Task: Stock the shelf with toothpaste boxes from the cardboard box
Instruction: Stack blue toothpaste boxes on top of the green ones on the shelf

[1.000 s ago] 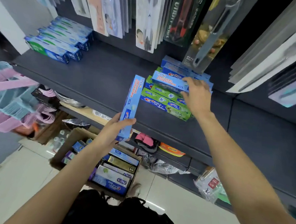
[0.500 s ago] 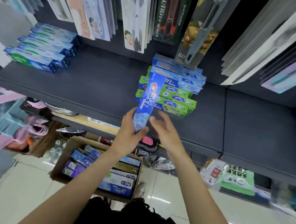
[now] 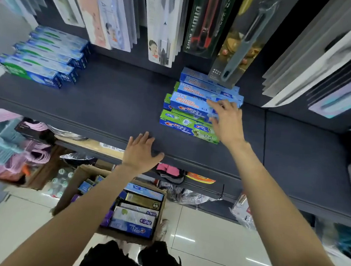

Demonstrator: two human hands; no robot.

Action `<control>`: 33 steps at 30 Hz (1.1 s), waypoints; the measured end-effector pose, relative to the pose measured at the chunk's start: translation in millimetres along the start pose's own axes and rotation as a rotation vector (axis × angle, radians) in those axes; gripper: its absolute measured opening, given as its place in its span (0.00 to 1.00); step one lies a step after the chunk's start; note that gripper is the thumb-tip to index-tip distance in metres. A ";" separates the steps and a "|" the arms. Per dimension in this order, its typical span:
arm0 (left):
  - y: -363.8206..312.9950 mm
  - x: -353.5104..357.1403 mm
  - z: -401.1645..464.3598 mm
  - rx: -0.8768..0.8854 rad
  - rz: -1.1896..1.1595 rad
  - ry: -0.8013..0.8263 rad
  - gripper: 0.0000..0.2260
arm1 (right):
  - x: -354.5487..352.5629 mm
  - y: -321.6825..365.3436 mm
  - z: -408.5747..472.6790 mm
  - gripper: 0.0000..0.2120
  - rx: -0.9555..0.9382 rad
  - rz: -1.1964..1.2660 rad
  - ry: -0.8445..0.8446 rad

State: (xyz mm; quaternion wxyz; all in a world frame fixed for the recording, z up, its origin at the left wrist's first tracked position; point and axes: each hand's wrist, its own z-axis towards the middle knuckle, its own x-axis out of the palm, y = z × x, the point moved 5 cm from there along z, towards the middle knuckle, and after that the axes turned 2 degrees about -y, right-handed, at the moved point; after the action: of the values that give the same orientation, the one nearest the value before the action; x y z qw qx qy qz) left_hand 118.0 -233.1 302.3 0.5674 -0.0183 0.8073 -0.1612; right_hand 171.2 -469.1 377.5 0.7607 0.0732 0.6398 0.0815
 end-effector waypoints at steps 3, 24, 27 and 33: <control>2.3 6.4 3.1 0.019 0.142 0.020 0.33 | 19.5 -1.1 21.0 0.23 -0.040 0.005 -0.038; 225.0 98.5 -93.4 0.207 -0.264 -0.010 0.17 | 206.4 180.2 -254.8 0.17 0.231 0.190 0.662; 271.6 164.5 -80.0 0.058 -0.156 0.248 0.20 | 267.2 180.6 -263.8 0.20 0.243 0.163 0.667; 314.0 281.1 -33.1 0.075 0.030 0.301 0.25 | 392.2 156.7 -247.0 0.25 0.231 0.082 0.596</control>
State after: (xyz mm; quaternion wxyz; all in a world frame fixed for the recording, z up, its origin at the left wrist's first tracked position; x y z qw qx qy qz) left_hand 35.8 12.5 -31.7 0.4429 0.0393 0.8767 -0.1837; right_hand -11.1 -229.1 -8.0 0.5225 0.1576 0.8360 0.0567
